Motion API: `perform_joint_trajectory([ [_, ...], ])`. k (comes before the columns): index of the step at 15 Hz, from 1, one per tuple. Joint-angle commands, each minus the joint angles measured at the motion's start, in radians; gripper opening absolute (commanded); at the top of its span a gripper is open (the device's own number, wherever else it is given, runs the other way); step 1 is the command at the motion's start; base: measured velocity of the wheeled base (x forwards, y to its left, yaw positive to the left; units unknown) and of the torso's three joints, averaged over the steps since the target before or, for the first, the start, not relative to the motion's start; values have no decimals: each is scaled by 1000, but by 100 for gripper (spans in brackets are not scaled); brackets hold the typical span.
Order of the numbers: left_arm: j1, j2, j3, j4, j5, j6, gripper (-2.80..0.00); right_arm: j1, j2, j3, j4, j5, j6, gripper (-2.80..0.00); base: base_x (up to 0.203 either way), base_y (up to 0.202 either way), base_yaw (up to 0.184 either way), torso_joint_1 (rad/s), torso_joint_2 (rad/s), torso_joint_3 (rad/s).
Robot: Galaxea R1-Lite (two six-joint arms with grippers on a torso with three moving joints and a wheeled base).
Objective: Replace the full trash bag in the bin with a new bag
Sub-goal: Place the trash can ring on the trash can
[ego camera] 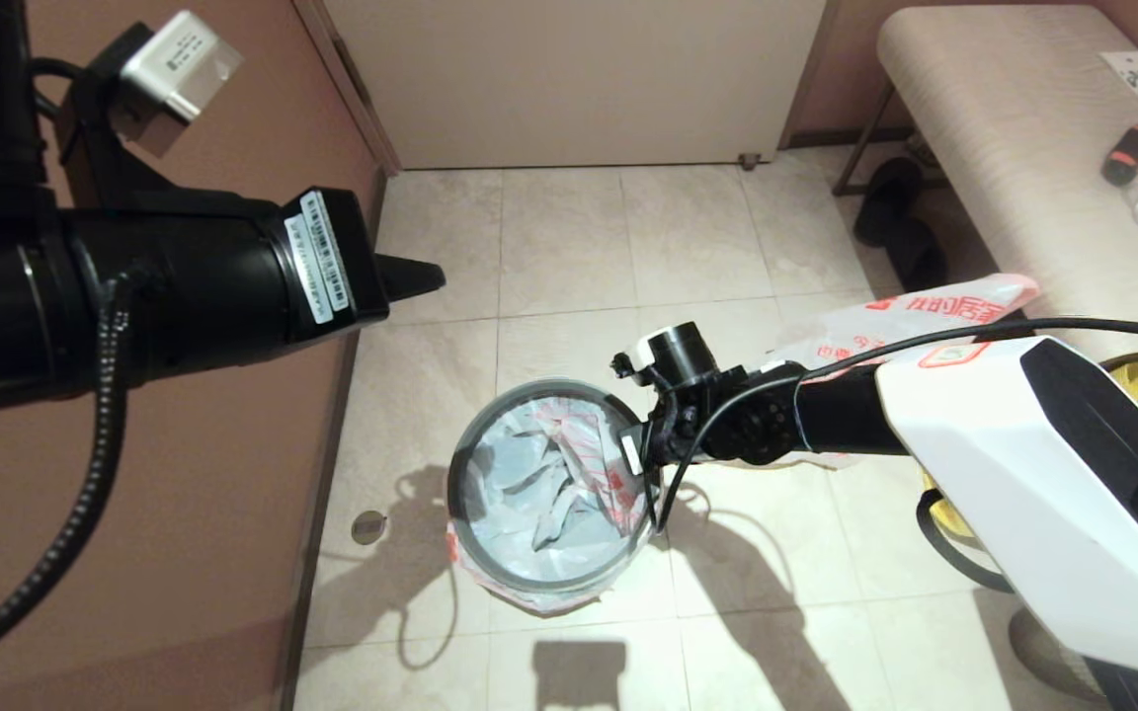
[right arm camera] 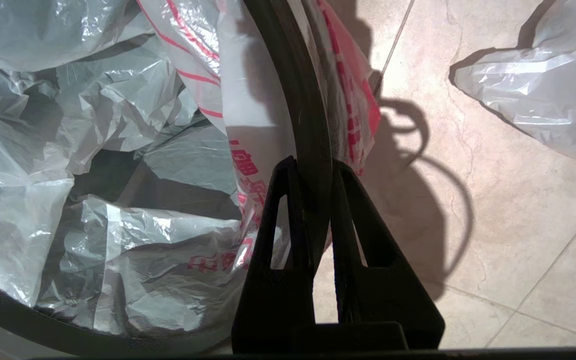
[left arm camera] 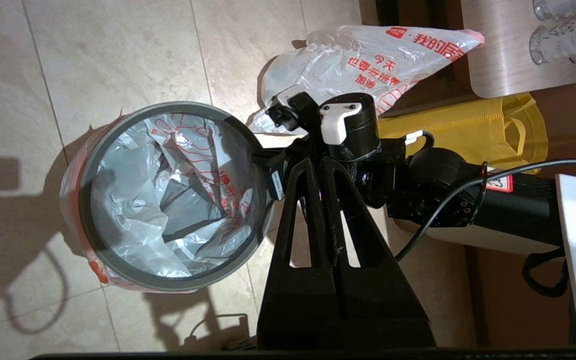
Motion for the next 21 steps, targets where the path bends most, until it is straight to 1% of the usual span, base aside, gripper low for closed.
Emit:
perform_joint_trajectory([
  [1,2,1,0,1,2,-3,-280,8,19,0,-1,-2,1,-280,0,0,0,0,0,0],
  [5,2,2,0,1,2,-3,-280,2,44,-9,-7,-8,0,-280,0,0,0,0,0,0],
  [10,2,4,0,1,2,-3,-280,0,18,-20,-6,-8,0,-280,0,0,0,0,0,0],
  [13,2,-1,0,1,3,-3,-280,1,-2,0,-4,-9,3,-280,0,0,0,0,0,0],
  [21,2,-3,0,1,3,-3,-280,-20,49,-15,-12,-18,-2,-280,0,0,0,0,0,0],
])
